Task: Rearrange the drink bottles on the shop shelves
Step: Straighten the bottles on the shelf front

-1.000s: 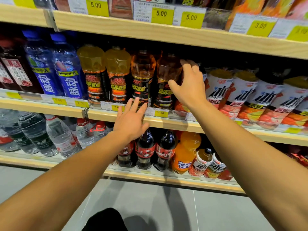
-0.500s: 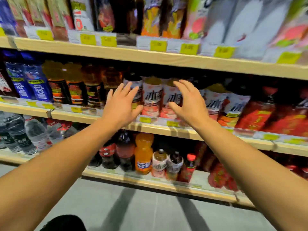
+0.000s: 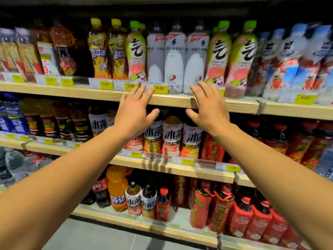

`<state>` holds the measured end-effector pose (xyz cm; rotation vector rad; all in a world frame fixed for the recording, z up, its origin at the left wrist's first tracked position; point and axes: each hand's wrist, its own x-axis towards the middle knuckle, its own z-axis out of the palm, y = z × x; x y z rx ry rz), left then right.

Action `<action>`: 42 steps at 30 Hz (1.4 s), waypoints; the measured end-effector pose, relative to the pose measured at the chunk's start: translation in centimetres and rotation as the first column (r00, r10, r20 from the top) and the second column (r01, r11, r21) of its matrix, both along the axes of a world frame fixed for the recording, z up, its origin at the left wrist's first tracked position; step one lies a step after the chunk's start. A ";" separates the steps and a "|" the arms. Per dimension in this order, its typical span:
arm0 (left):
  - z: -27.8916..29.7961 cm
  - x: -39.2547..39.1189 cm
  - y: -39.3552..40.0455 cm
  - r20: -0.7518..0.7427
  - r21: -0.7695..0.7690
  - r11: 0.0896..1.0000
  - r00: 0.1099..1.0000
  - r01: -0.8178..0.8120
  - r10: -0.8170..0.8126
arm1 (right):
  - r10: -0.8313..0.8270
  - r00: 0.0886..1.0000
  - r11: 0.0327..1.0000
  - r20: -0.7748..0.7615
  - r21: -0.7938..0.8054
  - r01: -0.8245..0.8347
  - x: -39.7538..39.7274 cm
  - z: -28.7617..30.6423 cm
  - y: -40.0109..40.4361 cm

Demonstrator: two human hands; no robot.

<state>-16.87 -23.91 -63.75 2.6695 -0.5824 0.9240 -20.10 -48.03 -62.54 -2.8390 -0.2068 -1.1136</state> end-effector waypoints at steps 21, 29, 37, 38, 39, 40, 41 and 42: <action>5.8 7.1 1.2 0.135 -0.091 0.994 0.988 -0.065 0.077 | -0.103 0.968 0.974 0.228 -0.176 0.145 5.4 -1.6 0.2; 10.2 10.8 0.6 0.243 -0.178 0.976 0.955 -0.129 0.171 | -0.089 0.938 0.970 0.334 -0.186 0.159 5.8 -2.1 0.1; 11.0 12.7 -0.1 0.270 -0.129 0.950 0.911 -0.286 0.311 | -0.110 0.940 0.967 0.324 -0.182 0.176 5.9 -2.2 0.0; 11.0 12.8 -0.1 0.282 -0.140 0.952 0.911 -0.270 0.300 | -0.112 0.940 0.967 0.323 -0.180 0.177 5.9 -2.2 0.0; 10.9 12.8 0.0 0.294 -0.154 0.956 0.912 -0.250 0.286 | -0.113 0.940 0.967 0.323 -0.181 0.179 5.9 -2.1 0.0; 10.8 12.8 0.0 0.306 -0.168 0.959 0.913 -0.226 0.269 | -0.113 0.940 0.967 0.322 -0.181 0.179 5.9 -2.1 0.0; 10.7 12.8 0.2 0.319 -0.183 0.962 0.914 -0.201 0.251 | -0.113 0.941 0.968 0.318 -0.178 0.177 5.9 -2.1 0.0; 10.6 12.8 0.4 0.334 -0.199 0.965 0.913 -0.173 0.233 | -0.115 0.943 0.969 0.312 -0.175 0.176 5.8 -2.1 0.0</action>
